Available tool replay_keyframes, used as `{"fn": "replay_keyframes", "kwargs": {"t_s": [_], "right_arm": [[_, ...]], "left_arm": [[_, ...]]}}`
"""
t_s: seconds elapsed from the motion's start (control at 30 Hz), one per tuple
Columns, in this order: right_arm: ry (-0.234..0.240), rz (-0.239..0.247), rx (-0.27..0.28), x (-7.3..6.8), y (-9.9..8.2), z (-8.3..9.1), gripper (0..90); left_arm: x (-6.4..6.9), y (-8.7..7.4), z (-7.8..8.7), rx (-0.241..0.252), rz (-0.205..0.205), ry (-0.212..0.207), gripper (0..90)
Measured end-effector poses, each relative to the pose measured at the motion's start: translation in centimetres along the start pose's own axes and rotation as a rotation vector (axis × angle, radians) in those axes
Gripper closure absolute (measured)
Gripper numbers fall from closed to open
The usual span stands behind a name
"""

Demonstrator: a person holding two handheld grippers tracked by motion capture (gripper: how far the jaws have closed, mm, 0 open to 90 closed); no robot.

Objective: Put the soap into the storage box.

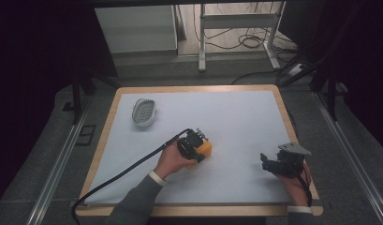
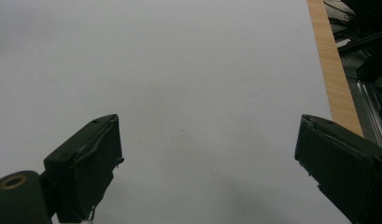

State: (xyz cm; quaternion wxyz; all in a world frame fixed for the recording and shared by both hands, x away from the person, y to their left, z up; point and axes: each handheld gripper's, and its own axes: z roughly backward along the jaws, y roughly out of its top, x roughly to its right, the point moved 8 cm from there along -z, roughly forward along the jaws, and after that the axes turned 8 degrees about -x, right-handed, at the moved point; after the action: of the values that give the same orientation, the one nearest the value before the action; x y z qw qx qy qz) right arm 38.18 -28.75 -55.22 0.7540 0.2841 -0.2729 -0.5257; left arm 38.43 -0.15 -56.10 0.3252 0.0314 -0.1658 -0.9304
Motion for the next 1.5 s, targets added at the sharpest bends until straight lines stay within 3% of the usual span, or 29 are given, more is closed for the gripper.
{"fn": "replay_keyframes", "kwargs": {"t_s": [0.2,0.6,0.7,1.17,1.5], "right_arm": [[-0.014,-0.005,0.005,0.2,0.0,0.1,7.5],[-0.024,-0.02,0.017,0.5,0.1,0.4,7.5],[-0.026,-0.025,0.019,0.6,0.1,0.4,7.5],[-0.025,-0.023,0.014,0.5,0.0,0.3,7.5],[-0.027,-0.027,0.009,0.6,-0.1,0.3,7.5]], "left_arm": [[0.0,0.3,1.2,0.056,-0.012,-0.015,61.0],[-1.2,-0.1,3.5,0.063,-0.013,-0.017,61.0],[-1.8,-0.4,4.1,0.088,0.007,-0.034,61.1],[-4.2,-1.8,6.6,0.149,0.065,-0.018,61.1],[-4.7,-1.9,7.6,0.168,0.072,-0.014,61.1]]}}
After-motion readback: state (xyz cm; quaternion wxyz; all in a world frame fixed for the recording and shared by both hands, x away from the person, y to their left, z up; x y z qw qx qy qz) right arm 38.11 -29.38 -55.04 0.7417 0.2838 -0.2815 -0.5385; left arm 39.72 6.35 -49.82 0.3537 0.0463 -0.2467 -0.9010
